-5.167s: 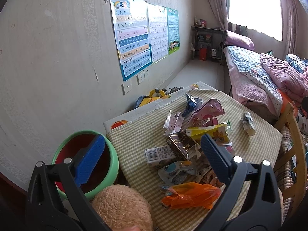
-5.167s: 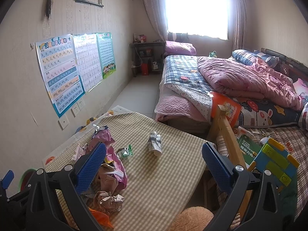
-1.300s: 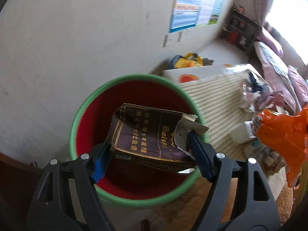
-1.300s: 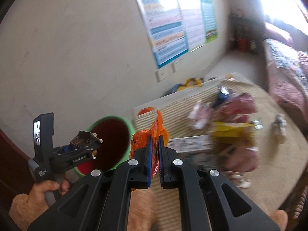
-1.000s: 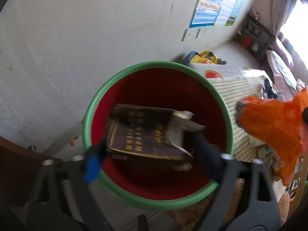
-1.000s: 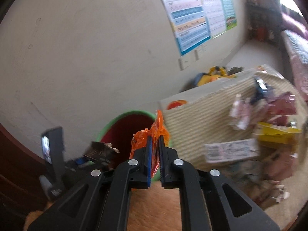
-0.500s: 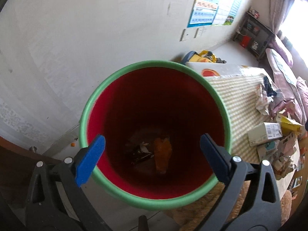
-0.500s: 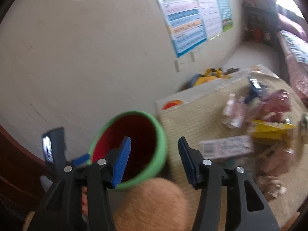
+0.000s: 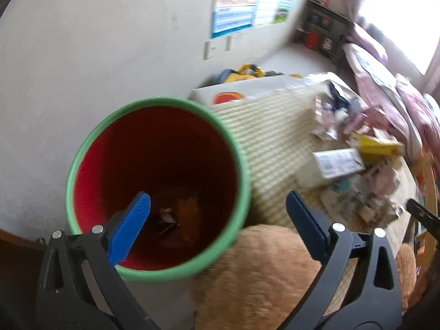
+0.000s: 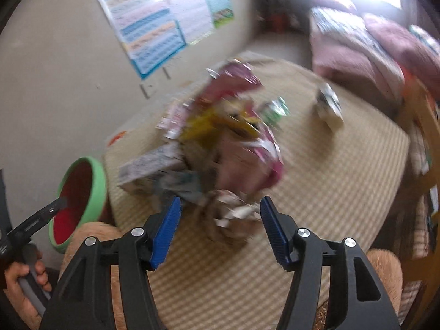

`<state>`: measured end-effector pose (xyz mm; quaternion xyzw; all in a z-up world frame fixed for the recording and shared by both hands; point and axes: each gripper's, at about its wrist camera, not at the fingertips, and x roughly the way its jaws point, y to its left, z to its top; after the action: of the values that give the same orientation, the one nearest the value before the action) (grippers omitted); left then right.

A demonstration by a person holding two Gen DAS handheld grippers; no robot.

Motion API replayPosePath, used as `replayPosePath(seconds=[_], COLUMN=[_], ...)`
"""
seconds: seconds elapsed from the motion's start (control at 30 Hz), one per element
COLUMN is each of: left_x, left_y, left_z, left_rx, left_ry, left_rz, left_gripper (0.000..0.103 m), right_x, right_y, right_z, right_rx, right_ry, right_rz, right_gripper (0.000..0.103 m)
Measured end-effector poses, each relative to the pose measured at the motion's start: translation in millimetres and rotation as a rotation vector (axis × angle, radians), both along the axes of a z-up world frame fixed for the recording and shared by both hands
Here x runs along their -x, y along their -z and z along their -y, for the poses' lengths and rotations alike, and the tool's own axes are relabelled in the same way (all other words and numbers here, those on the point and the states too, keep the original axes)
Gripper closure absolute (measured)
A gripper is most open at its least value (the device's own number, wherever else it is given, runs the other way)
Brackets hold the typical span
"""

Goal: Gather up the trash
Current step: 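Grasp the crumpled paper ball with the right gripper while the left gripper approaches the milk carton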

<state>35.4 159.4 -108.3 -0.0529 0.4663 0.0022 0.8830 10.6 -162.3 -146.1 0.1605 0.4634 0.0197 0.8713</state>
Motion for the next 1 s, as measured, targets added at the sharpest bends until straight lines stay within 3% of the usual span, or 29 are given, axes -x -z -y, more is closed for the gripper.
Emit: replayPosePath(seconds=[0.23,0.3,0.4,0.6,0.77,0.93,1.0], left_x=[2,-5,-21,-66,-91,-101,-99], left_y=[-6,-7,-7,13,34,54,58], left_z=[45,59,83,133,154,168,172], left_rx=[-0.058,-0.098,-0.172,-0.275,-0.29,-0.298,-0.312], left_ry=[0.122,0.18,0.292,0.569,0.635,0.667,0.666], left_rz=[0.008,0.013,0.023,-0.078,-0.177,-0.277,-0.297], left_gripper=[0.006,0.006,0.006,0.007,0.023,0.027,0.035], right_x=[-12,-12,-7,7,10,16,19], right_y=[43,50,52,53,55,56,57], right_z=[7,11,18,29,33,38,41], right_rx=[-0.077,-0.114,-0.152,-0.198,-0.227,-0.24,-0.25], right_ry=[0.008,0.005,-0.001,0.002,0.001,-0.006,-0.003], right_rz=[-0.097,-0.114,-0.108,-0.084,-0.073,-0.064,-0.063], right_gripper=[0.044,0.052,0.062,0.063,0.063,0.063,0.063])
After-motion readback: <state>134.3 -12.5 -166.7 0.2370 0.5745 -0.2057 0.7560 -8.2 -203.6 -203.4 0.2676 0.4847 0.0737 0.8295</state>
